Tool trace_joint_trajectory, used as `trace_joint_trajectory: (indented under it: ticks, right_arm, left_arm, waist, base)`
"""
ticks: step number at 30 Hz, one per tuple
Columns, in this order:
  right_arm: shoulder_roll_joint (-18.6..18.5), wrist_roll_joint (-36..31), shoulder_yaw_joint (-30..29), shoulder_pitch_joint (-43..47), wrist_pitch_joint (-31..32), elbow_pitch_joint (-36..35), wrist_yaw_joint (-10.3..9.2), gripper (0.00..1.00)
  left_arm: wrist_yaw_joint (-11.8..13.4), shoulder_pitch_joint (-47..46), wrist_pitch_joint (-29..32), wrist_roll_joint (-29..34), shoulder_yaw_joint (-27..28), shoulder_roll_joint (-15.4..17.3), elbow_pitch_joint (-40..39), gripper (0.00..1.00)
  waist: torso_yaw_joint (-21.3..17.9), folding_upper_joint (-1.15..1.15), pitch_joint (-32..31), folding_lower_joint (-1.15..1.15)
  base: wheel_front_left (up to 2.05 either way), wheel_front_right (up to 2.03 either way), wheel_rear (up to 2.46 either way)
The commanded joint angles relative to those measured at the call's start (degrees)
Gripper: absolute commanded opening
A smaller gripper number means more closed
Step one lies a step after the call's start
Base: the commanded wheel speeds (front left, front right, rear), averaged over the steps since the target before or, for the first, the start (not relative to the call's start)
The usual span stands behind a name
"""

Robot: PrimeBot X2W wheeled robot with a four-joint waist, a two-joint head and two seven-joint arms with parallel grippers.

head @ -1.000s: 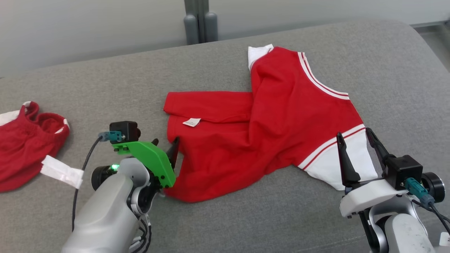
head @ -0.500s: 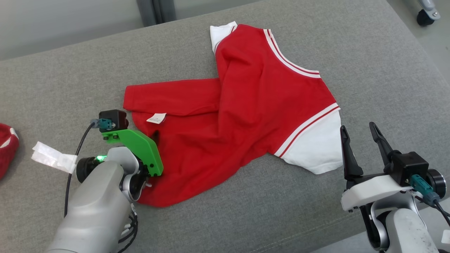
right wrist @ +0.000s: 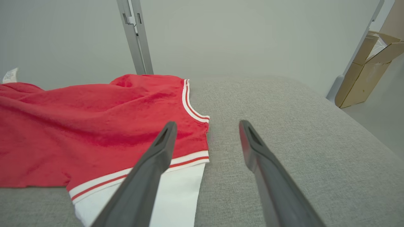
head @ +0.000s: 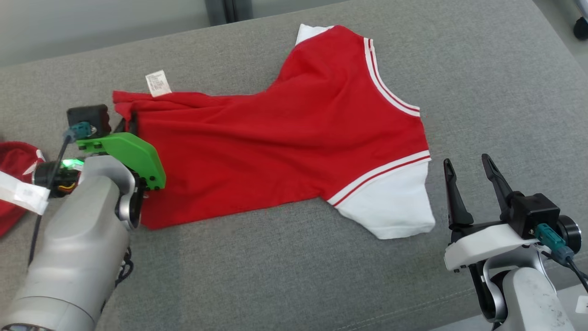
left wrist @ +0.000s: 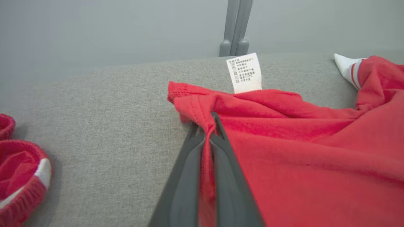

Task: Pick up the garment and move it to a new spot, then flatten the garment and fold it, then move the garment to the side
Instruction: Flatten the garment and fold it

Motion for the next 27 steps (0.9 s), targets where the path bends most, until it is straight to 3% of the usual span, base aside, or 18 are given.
trace_joint_trajectory:
  ticks: [1,3,4,5,6,16,21,27]
  right_arm:
    - [0.0,-0.1,0.1,-0.6,0.1,-0.2,-0.08,1.0]
    - [0.0,0.0,0.2,-0.6,0.2,-0.2,-0.08,1.0]
    - [0.0,0.1,0.3,-0.6,0.2,-0.2,-0.08,1.0]
    - [0.0,0.1,0.3,-0.5,0.3,-0.2,-0.08,1.0]
    - [0.0,0.1,0.2,-0.5,0.3,-0.2,-0.08,1.0]
    - [0.0,-0.4,-2.6,1.0,0.7,-0.7,-0.08,1.0]
    - [0.0,-1.0,-4.4,1.7,1.0,-1.4,-0.08,1.0]
    - [-0.1,-1.8,-6.2,2.7,1.7,-1.9,-0.08,1.0]
  left_arm:
    - [0.3,-1.2,-0.5,0.8,-0.2,0.8,0.6,0.0]
    - [0.0,-1.6,-0.9,0.4,0.2,1.1,1.3,0.0]
    - [-0.3,-1.8,-1.1,-0.1,0.5,1.1,1.6,0.21]
    - [-0.5,-1.9,-1.4,-0.3,0.7,1.0,1.7,0.96]
    - [-0.8,-1.8,-2.0,-0.7,1.1,0.7,1.7,1.0]
    - [-3.6,4.2,-6.0,-2.1,4.5,-0.2,-3.2,1.0]
    - [-3.2,14.0,-5.9,3.2,13.0,1.5,-19.5,1.0]
    - [-4.0,29.4,-6.0,11.7,21.4,0.2,-37.1,1.0]
  waist:
    - [0.4,0.0,0.2,0.0]
    - [0.6,0.0,0.2,0.0]
    - [0.7,0.0,0.2,0.0]
    - [0.8,0.0,0.2,0.0]
    - [0.9,0.0,0.1,0.0]
    - [4.0,0.0,-2.5,0.0]
    - [6.4,0.0,-4.6,0.0]
    - [9.2,0.0,-7.4,0.0]
  base:
    - [0.0,0.0,0.0]
    - [0.0,0.0,0.0]
    - [0.0,0.0,0.0]
    - [0.0,0.0,0.0]
    - [0.0,0.0,0.0]
    - [0.0,0.0,0.0]
    - [0.0,0.0,0.0]
    - [0.0,0.0,0.0]
